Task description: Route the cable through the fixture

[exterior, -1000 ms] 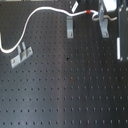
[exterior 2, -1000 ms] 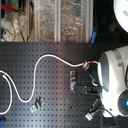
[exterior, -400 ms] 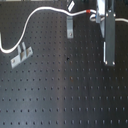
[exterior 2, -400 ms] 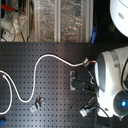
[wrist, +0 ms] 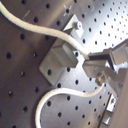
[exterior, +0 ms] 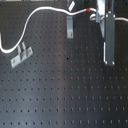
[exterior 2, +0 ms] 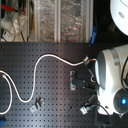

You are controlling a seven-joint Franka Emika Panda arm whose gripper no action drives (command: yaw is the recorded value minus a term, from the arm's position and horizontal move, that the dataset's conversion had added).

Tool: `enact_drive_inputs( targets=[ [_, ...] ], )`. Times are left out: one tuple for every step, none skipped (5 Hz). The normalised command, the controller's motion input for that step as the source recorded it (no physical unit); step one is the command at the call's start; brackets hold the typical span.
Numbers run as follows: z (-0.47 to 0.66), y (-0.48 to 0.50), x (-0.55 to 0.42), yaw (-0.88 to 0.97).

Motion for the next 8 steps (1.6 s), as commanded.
enact_drive_inputs(
  targets=[
    [0.00,-0.134,-0.007,0.00],
    [0.00,-0.187,-0.038,0.07],
    [0.00,-0.167,-0.033,0.20],
    [0.00,-0.070,-0.022,0.37],
    [0.00,-0.213,-0.041,0.43],
    [0.01,-0.317,-0.097,0.32],
    [0.01,-0.246,-0.100,0.23],
    [0.00,0.000,0.000,0.18]
  ],
)
